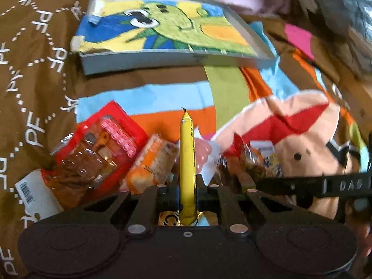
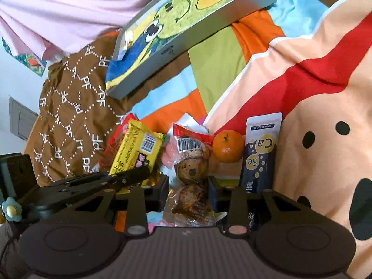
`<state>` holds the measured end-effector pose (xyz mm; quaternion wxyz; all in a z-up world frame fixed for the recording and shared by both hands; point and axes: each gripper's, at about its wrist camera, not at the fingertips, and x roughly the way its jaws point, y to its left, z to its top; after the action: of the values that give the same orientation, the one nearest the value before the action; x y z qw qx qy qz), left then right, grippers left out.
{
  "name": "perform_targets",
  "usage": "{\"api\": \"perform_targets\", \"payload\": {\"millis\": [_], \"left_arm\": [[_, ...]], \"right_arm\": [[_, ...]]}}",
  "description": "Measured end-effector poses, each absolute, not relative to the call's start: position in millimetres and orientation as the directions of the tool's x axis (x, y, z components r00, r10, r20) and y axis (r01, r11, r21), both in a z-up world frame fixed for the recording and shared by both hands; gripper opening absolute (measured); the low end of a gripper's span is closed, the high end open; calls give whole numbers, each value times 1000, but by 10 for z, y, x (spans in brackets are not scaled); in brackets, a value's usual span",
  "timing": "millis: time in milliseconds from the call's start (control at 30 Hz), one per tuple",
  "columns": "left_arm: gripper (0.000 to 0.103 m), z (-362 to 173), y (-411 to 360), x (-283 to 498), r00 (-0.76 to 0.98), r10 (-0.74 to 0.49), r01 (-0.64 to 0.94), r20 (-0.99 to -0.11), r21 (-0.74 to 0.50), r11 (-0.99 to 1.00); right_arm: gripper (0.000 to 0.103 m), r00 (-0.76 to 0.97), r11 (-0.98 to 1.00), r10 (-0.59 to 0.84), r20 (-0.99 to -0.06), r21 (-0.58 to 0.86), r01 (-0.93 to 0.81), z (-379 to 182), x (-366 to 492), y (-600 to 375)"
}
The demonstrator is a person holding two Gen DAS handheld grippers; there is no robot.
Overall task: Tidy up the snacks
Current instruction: 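Lift candy bar with left tool while right tool carries brown snack bag to silver tray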
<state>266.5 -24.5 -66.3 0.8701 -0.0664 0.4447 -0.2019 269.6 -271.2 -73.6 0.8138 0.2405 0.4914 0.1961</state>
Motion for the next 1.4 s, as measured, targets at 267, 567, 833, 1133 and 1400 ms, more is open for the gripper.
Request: {"api": "perform_targets", "payload": {"millis": [267, 567, 833, 1133, 1400], "left_arm": [[12, -397, -117, 2680, 602, -428, 255, -674, -346, 903], [12, -117, -22, 2807, 766, -317, 140, -559, -337, 931], [12, 43, 102, 3411, 850, -293, 101, -438, -411, 906], [12, -75, 541, 3916, 867, -278, 60, -413, -467, 882], [12, -277, 526, 4118, 841, -320, 115, -436, -435, 893]], "right_arm": [[39, 486, 716, 629, -606, 696, -58, -679, 2639, -2826], [39, 570, 640, 671, -474, 758, -123, -591, 2760, -2828], [39, 630, 553, 703, -330, 810, -194, -462, 3181, -2551], [39, 712, 637, 634, -302, 726, -259, -293, 4079, -2083], [39, 763, 757, 546, -346, 595, -272, -406, 4430, -1849]]}}
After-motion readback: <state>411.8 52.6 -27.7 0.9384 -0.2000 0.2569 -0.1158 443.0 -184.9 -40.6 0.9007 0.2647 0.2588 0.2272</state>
